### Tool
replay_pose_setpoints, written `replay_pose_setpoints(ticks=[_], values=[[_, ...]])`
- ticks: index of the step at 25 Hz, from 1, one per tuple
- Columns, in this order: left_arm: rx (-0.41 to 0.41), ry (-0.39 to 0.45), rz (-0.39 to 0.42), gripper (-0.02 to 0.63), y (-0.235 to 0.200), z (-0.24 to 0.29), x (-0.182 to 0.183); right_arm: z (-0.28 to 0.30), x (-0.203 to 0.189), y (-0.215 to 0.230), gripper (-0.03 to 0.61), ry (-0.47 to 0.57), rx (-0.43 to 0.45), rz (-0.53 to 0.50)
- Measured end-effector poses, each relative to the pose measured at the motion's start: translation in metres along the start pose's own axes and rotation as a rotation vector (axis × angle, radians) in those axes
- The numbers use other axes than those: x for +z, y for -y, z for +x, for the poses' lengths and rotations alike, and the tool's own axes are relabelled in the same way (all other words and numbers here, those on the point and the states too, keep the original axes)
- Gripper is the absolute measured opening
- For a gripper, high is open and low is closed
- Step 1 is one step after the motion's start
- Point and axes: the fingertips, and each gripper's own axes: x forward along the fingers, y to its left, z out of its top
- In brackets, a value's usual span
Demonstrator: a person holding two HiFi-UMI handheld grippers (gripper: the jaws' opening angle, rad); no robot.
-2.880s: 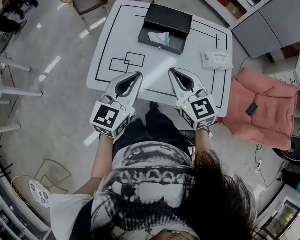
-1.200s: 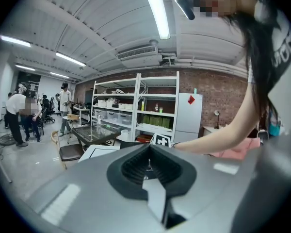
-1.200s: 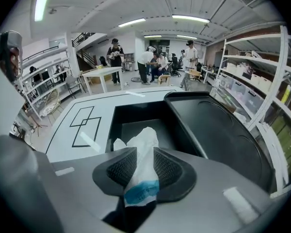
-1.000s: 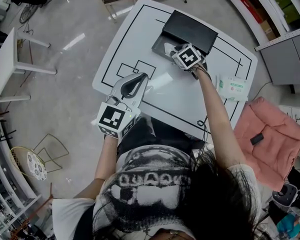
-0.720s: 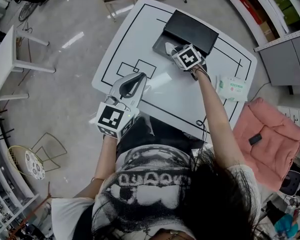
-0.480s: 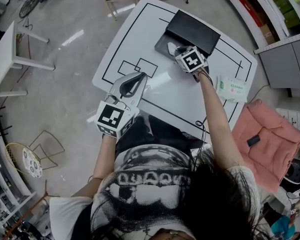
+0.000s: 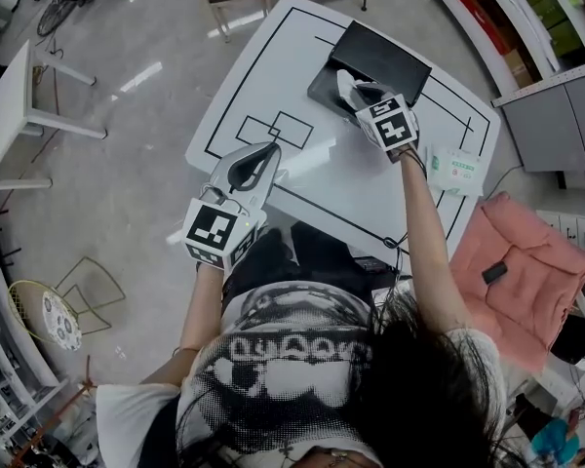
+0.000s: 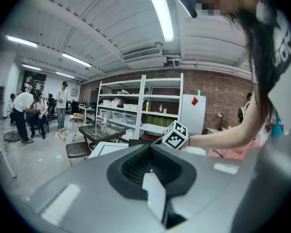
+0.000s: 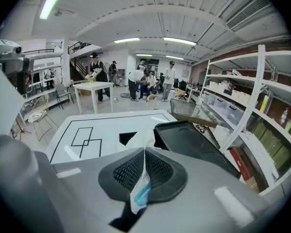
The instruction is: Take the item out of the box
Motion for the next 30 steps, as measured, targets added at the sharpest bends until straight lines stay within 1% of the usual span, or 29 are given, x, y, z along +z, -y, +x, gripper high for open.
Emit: replay_pose_setpoints(ticks=[7, 11, 15, 21, 25, 30], values=[[-0.024, 0.021, 0.011, 0.000, -0.001, -0.022, 0.003, -0.056, 0.037, -0.027, 0.008, 0.129, -0.041, 0.013], [-0.046, 0.037, 0.019, 0.000, -0.001, -0.037, 0.004, -0.088, 0.051, -0.045, 0.008, 0.194, -0.091, 0.031], [-0.065, 0.046, 0.024, 0.000, -0.003, -0.060, 0.002, -0.119, 0.060, -0.071, 0.008, 0.244, -0.143, 0.075], [-0.092, 0.051, 0.031, 0.000, -0.006, -0.100, -0.009, -0.156, 0.062, -0.124, 0.008, 0.281, -0.187, 0.108], [-0.124, 0.046, 0.034, 0.000, -0.004, -0.125, -0.019, -0.174, 0.054, -0.159, 0.008, 0.273, -0.216, 0.119], [-0.159, 0.029, 0.026, 0.000, -0.002, -0.147, -0.035, -0.188, 0.041, -0.197, 0.008, 0.258, -0.231, 0.154]])
